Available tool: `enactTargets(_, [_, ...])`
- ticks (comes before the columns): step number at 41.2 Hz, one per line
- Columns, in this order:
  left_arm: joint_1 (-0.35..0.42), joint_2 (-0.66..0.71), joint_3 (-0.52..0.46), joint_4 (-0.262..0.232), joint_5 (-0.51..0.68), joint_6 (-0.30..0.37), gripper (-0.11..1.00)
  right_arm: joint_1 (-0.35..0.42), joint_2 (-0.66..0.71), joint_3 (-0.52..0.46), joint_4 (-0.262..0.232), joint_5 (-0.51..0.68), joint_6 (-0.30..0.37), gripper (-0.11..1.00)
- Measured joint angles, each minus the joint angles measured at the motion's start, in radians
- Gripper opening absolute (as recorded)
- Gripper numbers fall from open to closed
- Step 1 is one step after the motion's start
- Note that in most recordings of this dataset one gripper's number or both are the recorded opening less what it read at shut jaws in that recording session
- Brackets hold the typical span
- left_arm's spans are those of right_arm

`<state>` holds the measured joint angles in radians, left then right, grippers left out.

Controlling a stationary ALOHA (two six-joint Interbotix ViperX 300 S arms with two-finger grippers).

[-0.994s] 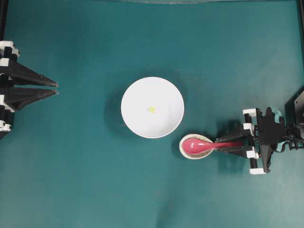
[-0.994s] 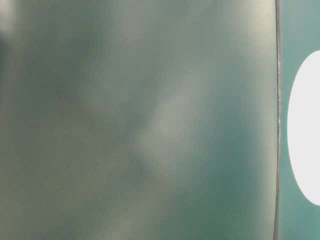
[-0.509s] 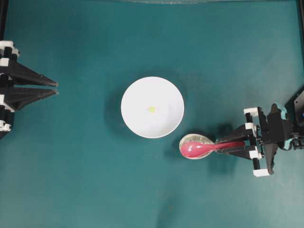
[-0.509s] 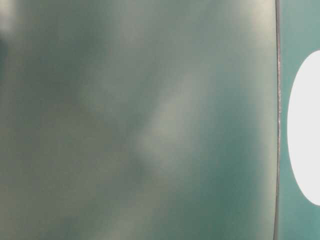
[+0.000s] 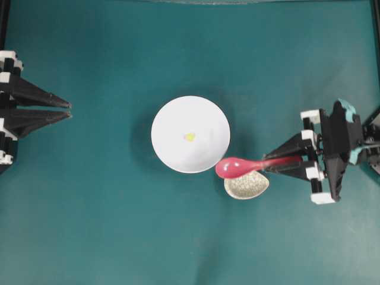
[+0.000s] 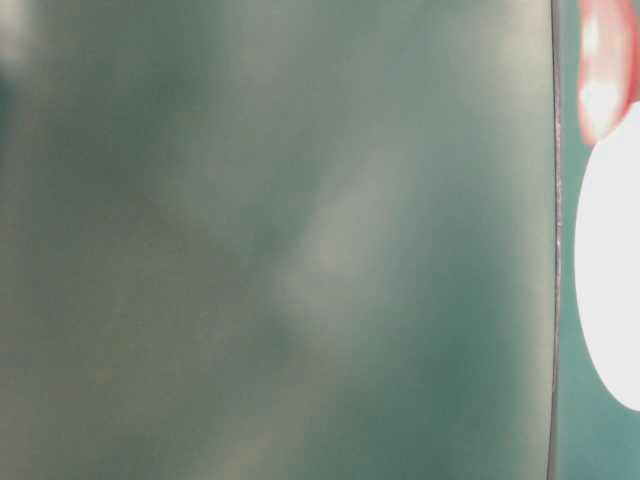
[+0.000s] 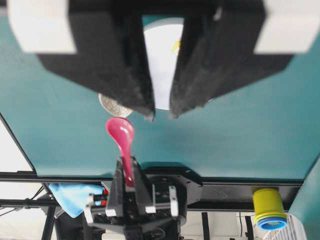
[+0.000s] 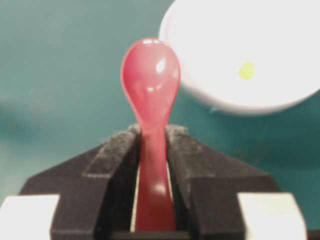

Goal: Scoop the yellow hexagonal prism block from the bowl with a spoon using the right arm.
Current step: 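Lift the pink spoon and carry it over the white bowl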

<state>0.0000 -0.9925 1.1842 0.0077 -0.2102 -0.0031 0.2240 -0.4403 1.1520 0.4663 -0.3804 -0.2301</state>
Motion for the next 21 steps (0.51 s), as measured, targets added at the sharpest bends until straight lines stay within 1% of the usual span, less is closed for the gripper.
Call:
enactTargets(5, [0.000,-0.002,0.000,0.000,0.000,0.000,0.19,-0.078,-0.049,-0.049,0.000,0.127,-0.015,0.25])
enactTargets(9, [0.000,-0.003,0.000,0.000,0.000,0.000,0.19,-0.137,-0.067,-0.086,-0.003,0.210,-0.015,0.25])
enactTargets(14, [0.000,-0.006,0.000,0.000,0.000,0.000,0.19,-0.209,-0.069,-0.135,-0.003,0.313,-0.014,0.25])
enactTargets(21, [0.000,-0.008,0.000,0.000,-0.002,0.000,0.19,-0.282,-0.049,-0.210,-0.005,0.437,-0.014,0.25])
